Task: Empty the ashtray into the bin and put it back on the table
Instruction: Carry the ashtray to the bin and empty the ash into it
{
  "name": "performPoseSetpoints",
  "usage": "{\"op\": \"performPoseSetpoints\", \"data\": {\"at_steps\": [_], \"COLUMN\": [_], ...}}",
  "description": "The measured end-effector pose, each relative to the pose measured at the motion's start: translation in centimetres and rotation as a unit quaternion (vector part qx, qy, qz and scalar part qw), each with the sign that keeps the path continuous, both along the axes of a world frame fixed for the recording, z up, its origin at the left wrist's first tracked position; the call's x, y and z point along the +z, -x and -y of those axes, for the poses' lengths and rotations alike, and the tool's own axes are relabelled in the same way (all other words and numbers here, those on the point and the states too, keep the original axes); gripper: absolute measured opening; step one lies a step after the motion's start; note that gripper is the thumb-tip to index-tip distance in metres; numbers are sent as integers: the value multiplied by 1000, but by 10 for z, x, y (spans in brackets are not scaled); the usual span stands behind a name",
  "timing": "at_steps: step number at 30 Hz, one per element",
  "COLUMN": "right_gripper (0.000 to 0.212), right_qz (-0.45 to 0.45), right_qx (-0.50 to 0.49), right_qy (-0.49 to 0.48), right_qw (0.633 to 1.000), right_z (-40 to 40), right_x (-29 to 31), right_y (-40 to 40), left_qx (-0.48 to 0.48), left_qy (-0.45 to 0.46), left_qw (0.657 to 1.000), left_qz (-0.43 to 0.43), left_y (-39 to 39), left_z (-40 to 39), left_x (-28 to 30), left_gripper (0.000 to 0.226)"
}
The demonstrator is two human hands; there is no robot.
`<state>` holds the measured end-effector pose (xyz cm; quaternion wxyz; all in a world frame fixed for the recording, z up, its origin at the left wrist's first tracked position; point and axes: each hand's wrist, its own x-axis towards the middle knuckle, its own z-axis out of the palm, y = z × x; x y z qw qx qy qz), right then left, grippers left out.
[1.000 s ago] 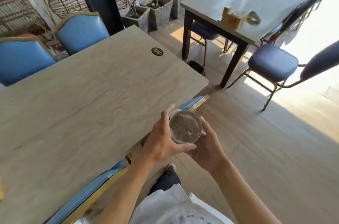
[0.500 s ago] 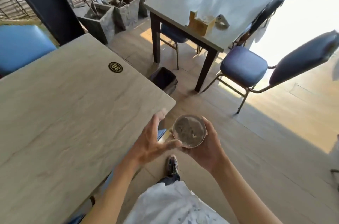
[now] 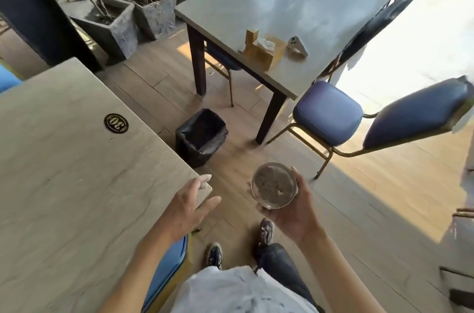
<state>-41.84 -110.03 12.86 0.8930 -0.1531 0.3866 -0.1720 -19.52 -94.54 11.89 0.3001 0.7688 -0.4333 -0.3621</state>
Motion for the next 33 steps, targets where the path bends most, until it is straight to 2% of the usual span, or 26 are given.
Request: {"op": "performPoseSetpoints", "data": {"at_steps": [5,10,15,17,21,24,30,33], "right_gripper": [76,79,84,81,58,57,53,55], "right_qz": [9,7,9,0,-6,-24,-55,-79], "right_qx": [50,95,160,204,230,245,302,311], "right_qy": [-7,-6,-18,-4,-11,-38,-27,-47], "right_qw": [999,995,987,979,973,968,951,946], "right_z": [89,179,251,270,298,311,331,344], "right_x": [-19,-19,-23,-25,-30,-44,-71,-91], "right_y": [-12,-29,-57,-75,-119,-157,-241,-278], "left_qx": [32,88,153,178,198,220,237,244], "left_qy": [-40,-79,-82,-88,-117,-142,-180,-207], "left_qw": [998,993,985,980,973,965,954,945], "left_qz": [35,19,4,7,1,-15,-29,-67], "left_y": [-2,8,11,7,-11,-35,-106,-139], "left_z": [58,119,172,183,196,202,225,237], "left_x": [-27,-33,-35,-38,-41,-51,-91,-119], "left_gripper": [61,65,56,56,53,54,56,55]}}
